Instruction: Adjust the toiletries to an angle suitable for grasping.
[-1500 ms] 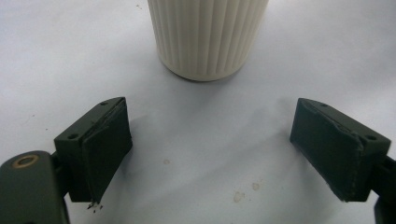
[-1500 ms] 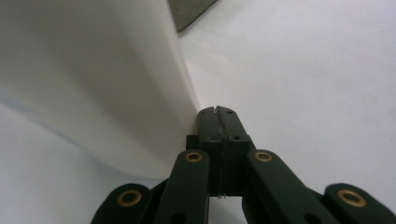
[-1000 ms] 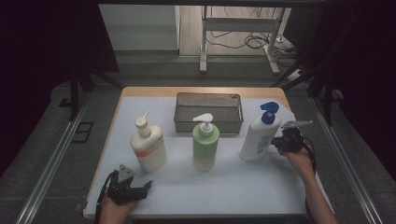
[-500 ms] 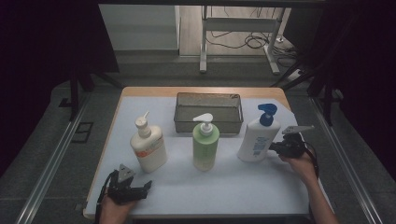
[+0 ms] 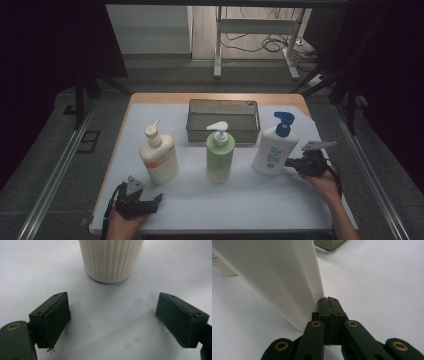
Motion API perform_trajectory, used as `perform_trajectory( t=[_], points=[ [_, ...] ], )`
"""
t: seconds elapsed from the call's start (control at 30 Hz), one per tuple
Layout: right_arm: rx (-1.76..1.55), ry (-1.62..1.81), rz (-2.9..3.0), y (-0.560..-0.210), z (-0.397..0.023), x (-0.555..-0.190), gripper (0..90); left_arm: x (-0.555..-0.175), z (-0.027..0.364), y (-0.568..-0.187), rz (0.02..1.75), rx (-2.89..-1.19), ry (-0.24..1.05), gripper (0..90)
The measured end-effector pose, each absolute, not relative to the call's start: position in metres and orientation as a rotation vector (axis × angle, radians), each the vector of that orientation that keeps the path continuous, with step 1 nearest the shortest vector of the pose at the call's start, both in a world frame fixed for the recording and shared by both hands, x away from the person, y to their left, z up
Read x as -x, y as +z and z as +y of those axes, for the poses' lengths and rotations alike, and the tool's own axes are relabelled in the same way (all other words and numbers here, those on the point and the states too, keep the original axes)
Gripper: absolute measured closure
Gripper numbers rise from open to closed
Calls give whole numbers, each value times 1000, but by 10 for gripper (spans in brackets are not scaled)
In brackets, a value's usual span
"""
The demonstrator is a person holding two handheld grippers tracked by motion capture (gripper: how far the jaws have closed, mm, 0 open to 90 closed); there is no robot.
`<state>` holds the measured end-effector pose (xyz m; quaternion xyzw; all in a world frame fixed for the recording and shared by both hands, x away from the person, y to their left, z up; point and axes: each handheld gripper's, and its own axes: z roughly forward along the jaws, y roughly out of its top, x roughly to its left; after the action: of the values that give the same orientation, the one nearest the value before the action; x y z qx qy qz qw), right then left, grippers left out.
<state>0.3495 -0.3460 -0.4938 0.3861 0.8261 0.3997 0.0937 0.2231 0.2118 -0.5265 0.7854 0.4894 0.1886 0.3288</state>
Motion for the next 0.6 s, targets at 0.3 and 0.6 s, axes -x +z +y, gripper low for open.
perform_trajectory(
  t=[0.3, 0.6],
  points=[
    [-1128, 1186, 2475, -498, -342, -338, 892, -223, 212, -526, 1282, -2056, 493, 121],
    [-1085, 1185, 2501, -501, -335, -326, 879, -223, 212, -527, 1283, -2054, 493, 121]
  ],
)
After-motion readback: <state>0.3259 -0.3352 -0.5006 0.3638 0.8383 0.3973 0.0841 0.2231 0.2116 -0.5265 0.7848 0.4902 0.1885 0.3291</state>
